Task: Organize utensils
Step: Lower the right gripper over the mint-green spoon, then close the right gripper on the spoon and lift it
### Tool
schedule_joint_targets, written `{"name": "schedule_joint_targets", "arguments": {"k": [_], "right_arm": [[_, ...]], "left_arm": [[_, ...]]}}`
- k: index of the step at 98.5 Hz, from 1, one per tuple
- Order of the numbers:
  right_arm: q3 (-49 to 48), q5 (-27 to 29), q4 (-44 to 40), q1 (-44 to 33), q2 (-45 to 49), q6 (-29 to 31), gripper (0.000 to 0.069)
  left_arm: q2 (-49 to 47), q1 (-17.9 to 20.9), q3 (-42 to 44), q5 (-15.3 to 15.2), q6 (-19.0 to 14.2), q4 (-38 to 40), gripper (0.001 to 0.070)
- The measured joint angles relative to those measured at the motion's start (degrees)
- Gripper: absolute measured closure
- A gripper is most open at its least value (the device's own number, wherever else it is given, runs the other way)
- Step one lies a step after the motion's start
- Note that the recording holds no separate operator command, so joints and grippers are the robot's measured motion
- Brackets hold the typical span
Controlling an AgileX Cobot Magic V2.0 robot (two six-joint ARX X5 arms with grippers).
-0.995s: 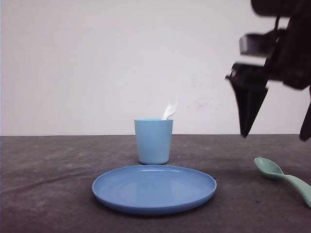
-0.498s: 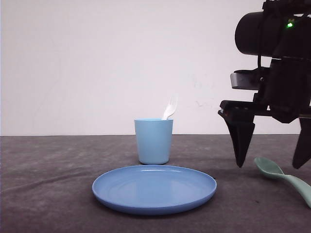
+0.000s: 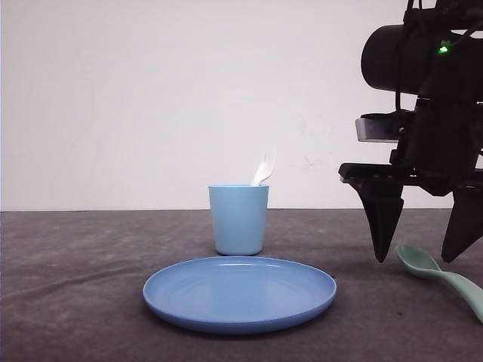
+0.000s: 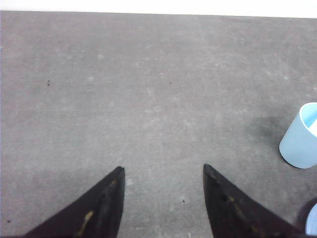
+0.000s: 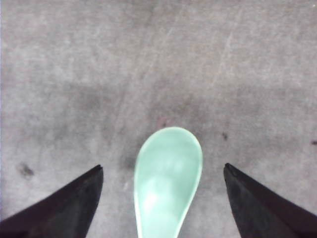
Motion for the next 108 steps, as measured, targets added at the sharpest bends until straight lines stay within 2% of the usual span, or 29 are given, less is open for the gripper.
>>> {"name": "schedule_joint_targets", "arguments": {"k": [59, 92, 108], "right_arm": [[0.0, 1.1, 0.4, 0.0, 0.9, 0.0, 0.0213], [0.0, 1.0, 0.4, 0.0, 1.0, -0.1, 0.0291], [0.0, 0.7, 0.2, 0.0, 1.6, -0.1, 0.0397]], "left_arm": [[0.0, 0.0, 0.0, 0.0, 0.0, 0.0, 0.0411], [0.0, 0.0, 0.0, 0.0, 0.0, 0.0, 0.0411], [0.0, 0.0, 0.0, 0.0, 0.0, 0.0, 0.0411]]}}
